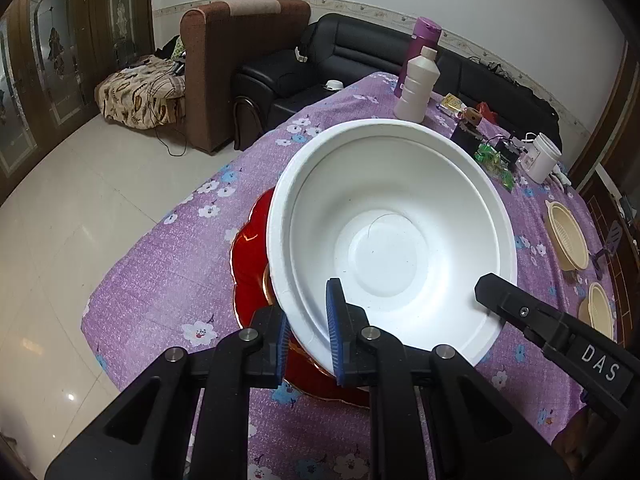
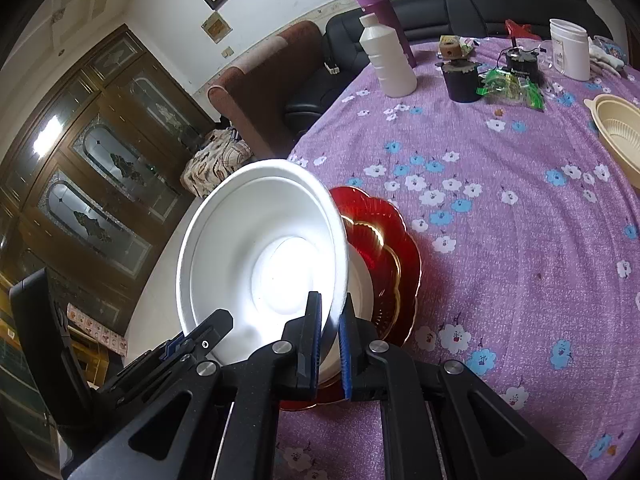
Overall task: Organize plates and bowls
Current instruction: 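Lower the white foam bowl into the bowl on the red stack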
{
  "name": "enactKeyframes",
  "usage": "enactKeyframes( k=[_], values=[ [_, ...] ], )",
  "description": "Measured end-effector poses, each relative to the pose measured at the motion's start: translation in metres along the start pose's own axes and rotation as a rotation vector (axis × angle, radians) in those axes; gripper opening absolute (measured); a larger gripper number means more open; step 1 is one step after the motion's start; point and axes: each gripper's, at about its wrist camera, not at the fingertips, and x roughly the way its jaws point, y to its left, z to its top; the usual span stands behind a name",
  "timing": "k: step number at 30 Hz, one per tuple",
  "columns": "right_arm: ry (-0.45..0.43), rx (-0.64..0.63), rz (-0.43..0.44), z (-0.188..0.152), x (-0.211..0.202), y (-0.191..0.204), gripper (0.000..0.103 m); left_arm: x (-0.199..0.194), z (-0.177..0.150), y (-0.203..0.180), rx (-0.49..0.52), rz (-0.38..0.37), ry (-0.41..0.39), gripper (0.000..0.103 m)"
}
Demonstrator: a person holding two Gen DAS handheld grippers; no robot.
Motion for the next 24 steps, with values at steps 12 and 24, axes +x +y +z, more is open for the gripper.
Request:
enactKeyframes(
  k=[12,24],
  values=[
    [0.030,0.000,-0.005,-0.005,0.010,0.001,0.007,0.007,-0.005,0.006,-0.006,0.005,0.029,0.015],
    [0.041,0.004,-0.008,-0.006,0.016,-0.001,0.007,0.011,-0.005,0.010,-0.004,0.005,0.044,0.015]
  ],
)
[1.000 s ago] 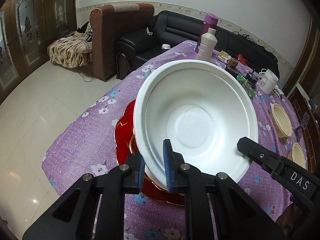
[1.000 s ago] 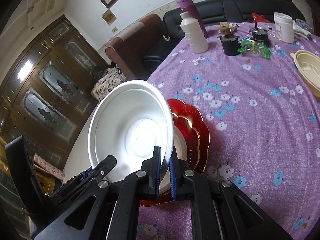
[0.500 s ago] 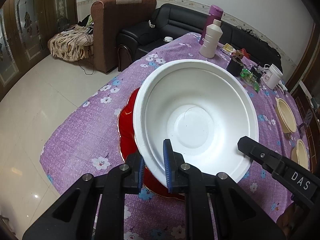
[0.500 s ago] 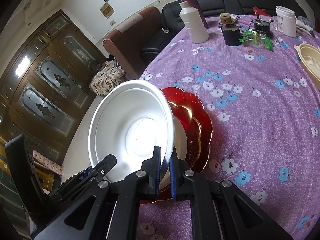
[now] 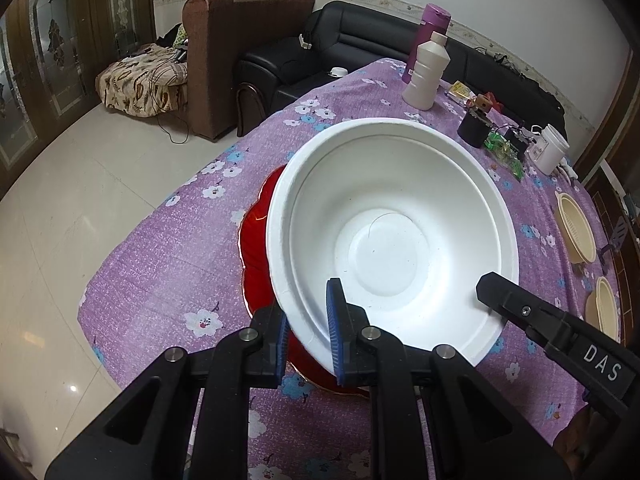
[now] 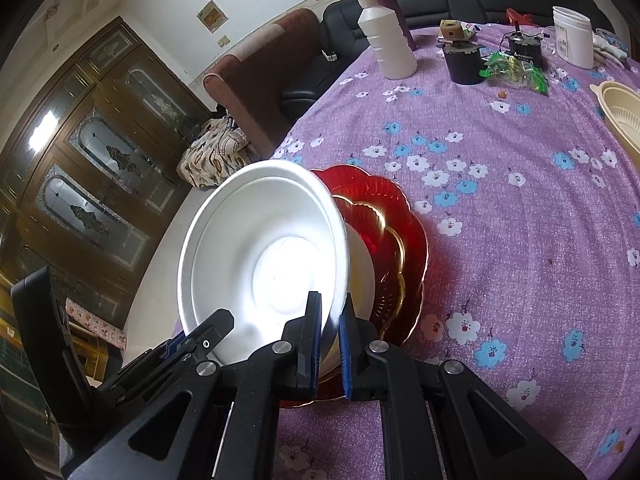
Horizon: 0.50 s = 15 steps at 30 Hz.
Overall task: Organize plates and bowls
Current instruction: 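Lower the white foam bowl into the bowl on the red stack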
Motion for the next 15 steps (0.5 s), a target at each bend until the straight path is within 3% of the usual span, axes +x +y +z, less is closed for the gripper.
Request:
enactKeyframes(
  k=[15],
  values=[
    [0.010,0.007,-0.003,-0.0001,0.0042,-0.0013,0.007,0.0051,-0.0010,0.0017,-0.002,-0.001,0.014,0.015]
  ],
)
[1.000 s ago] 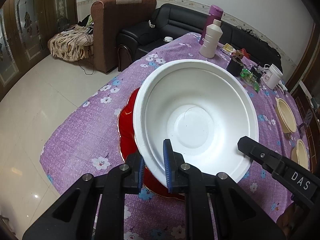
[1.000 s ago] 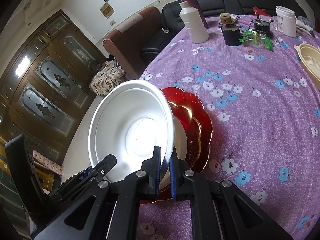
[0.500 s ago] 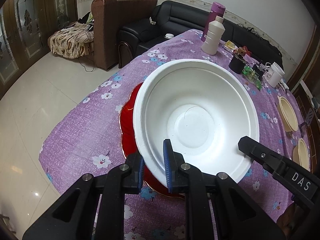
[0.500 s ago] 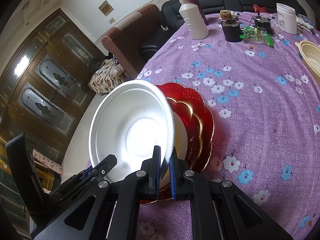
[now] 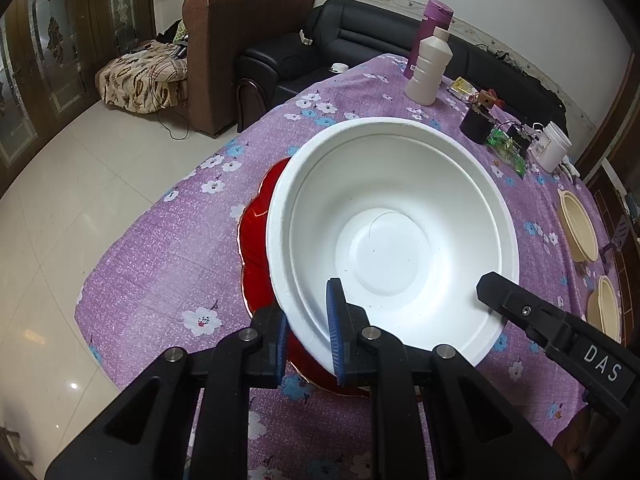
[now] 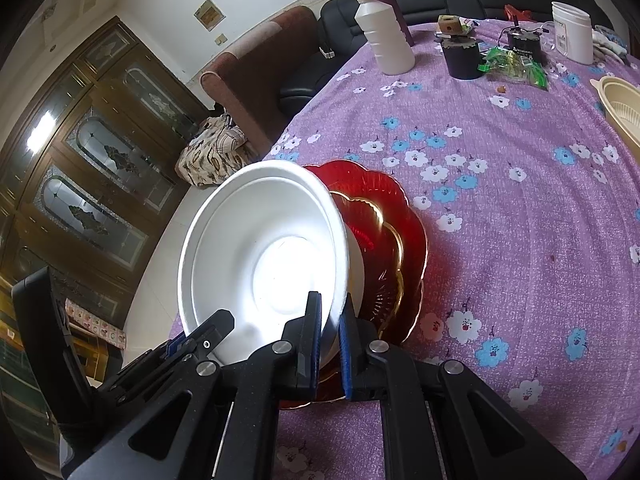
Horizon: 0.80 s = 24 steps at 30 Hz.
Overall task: Organize plates and bowls
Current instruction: 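Lower the white foam bowl into the bowl on the red stack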
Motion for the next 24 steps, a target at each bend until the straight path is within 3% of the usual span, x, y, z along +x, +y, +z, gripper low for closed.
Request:
enactKeyframes(
  k=[24],
  values=[
    [0.001,0.013,0.004,0.0000,0.0027,-0.0032,0.007,0.0007,0.0007,-0.0004,-0.002,0.002,0.001,0.015]
  ],
)
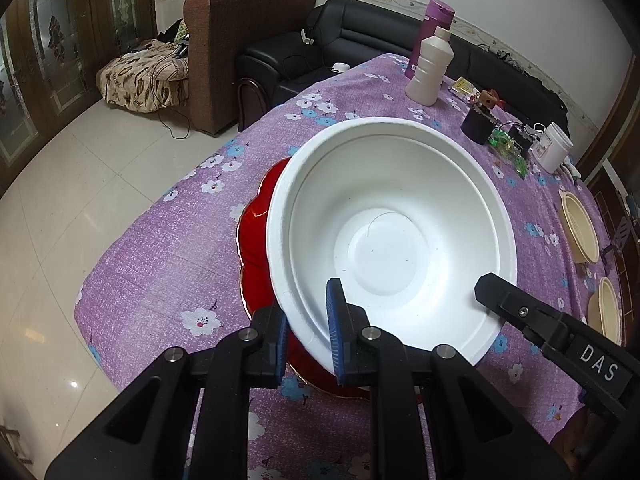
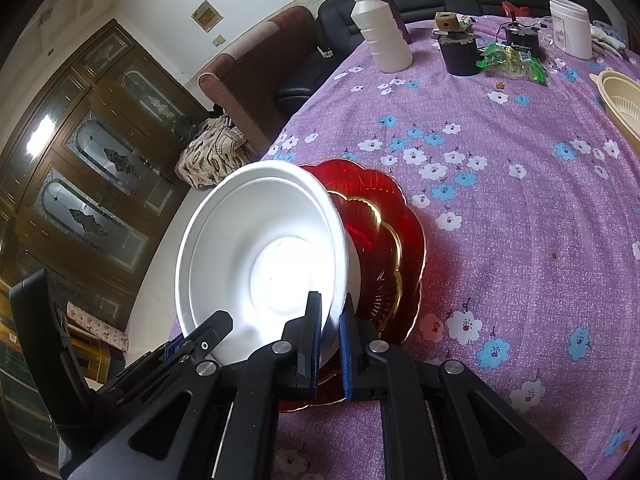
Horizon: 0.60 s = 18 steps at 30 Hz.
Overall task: Organize plates and bowls
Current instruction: 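Lower the white foam bowl into the bowl on the red stack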
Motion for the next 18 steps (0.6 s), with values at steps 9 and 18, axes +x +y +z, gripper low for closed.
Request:
enactKeyframes(
  k=[9,18],
  values=[
    [0.003,0.002,0.000,0.0003,0.0013,-0.0006,0.008,0.0011,0.0010,-0.0009,-0.001,0.006,0.002,0.015],
    [0.014,0.020,0.003,0.0016,0.0030,-0.0049,0.012,0.0013,0.0031,-0.0048,-0.002,0.010,0.016,0.016]
  ],
)
